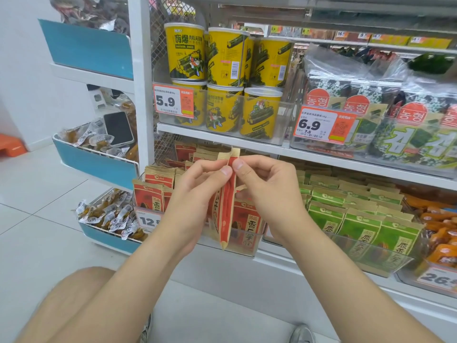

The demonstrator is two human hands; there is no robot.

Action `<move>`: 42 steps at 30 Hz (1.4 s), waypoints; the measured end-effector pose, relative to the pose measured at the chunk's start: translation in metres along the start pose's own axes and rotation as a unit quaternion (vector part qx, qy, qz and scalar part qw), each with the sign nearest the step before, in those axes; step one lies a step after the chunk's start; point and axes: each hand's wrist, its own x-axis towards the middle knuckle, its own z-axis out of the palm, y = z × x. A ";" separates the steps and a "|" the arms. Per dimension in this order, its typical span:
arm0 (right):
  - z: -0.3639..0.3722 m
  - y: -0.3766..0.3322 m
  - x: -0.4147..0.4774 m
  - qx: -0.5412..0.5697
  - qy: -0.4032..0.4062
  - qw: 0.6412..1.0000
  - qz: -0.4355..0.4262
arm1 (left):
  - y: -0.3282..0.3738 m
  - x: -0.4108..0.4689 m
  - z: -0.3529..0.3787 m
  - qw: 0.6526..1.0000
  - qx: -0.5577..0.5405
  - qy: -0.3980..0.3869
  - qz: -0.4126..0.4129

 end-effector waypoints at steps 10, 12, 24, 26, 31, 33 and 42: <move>0.002 0.000 0.002 0.028 0.009 0.999 0.012 | -0.006 0.003 0.001 0.986 -0.136 0.000 -0.097; 0.002 0.000 0.002 0.024 0.011 1.000 0.007 | -0.005 0.003 0.001 0.986 -0.134 -0.009 -0.101; -0.004 0.000 0.002 -0.090 -0.053 0.994 -0.021 | -0.001 0.007 -0.006 0.989 -0.116 0.025 -0.086; -0.005 0.003 0.003 -0.158 -0.117 0.980 0.004 | 0.001 0.009 -0.008 0.989 -0.115 0.054 -0.071; -0.003 0.004 0.003 -0.079 -0.207 0.968 0.121 | 0.002 0.009 -0.010 0.987 -0.135 0.078 -0.038; -0.002 0.002 0.002 -0.034 -0.172 0.978 0.117 | 0.005 0.008 -0.010 0.991 -0.119 0.061 -0.026; 0.005 -0.006 0.000 -0.061 -0.026 0.998 -0.004 | 0.017 0.001 -0.013 0.999 0.028 -0.013 0.007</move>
